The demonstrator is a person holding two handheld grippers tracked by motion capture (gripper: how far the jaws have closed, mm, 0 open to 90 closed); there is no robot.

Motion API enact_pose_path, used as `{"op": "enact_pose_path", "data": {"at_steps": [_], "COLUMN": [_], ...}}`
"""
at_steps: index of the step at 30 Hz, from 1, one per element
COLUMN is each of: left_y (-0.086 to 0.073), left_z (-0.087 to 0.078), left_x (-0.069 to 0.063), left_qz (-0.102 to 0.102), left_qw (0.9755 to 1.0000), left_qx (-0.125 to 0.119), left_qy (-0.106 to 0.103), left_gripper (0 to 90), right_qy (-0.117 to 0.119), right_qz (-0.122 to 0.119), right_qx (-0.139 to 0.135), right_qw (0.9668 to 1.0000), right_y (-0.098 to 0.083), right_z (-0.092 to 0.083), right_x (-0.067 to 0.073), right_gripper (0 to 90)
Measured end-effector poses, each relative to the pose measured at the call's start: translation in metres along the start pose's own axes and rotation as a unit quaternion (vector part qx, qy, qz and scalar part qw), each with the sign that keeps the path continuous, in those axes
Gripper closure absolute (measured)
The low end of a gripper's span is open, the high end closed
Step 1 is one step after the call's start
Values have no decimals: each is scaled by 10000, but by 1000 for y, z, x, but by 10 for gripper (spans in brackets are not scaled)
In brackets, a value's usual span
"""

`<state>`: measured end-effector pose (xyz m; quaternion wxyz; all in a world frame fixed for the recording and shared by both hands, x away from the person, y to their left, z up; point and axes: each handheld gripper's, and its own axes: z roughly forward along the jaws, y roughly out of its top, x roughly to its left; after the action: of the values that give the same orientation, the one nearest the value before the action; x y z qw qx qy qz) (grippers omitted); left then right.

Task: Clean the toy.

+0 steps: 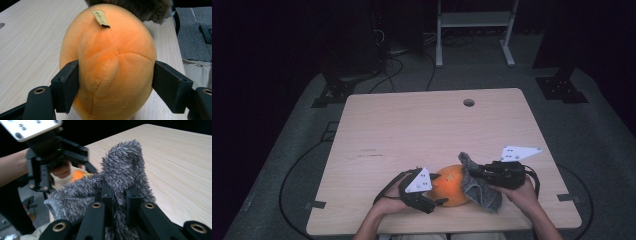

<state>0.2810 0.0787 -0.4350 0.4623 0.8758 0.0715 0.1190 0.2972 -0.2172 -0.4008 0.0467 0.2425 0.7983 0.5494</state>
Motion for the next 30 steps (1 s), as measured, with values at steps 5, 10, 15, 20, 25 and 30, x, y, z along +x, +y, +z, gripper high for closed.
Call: {"op": "enact_pose_path", "data": {"at_steps": [5, 10, 15, 20, 25, 30], "left_y": [-1, -3, -3, 0, 3, 4], "left_z": [-1, -1, 0, 1, 1, 2], "left_x": [1, 4, 5, 3, 2, 2], "left_qz": [-52, -181, -252, -251, -189, -197], "left_qw": [10000, 9997, 9995, 9995, 9997, 9996], "left_qx": [-30, -136, -183, -157, -49, -52], "left_qy": [-3, 15, 53, 105, 169, 170], "left_gripper": [259, 245, 251, 266, 268, 268], "right_qy": [-139, -352, -483, -339, -274, -186], "right_qz": [-260, 65, 154, -90, -399, -685], "right_qx": [184, 276, 312, 230, 255, 271], "right_qw": [9994, 9990, 9982, 9991, 9985, 9971], "right_y": [1, -15, -21, -10, 0, 8], "right_z": [12, 7, 1, 2, 10, 14], "right_x": [8, -11, -17, -5, 12, 27], "right_gripper": [801, 801, 801, 802, 803, 803]}}
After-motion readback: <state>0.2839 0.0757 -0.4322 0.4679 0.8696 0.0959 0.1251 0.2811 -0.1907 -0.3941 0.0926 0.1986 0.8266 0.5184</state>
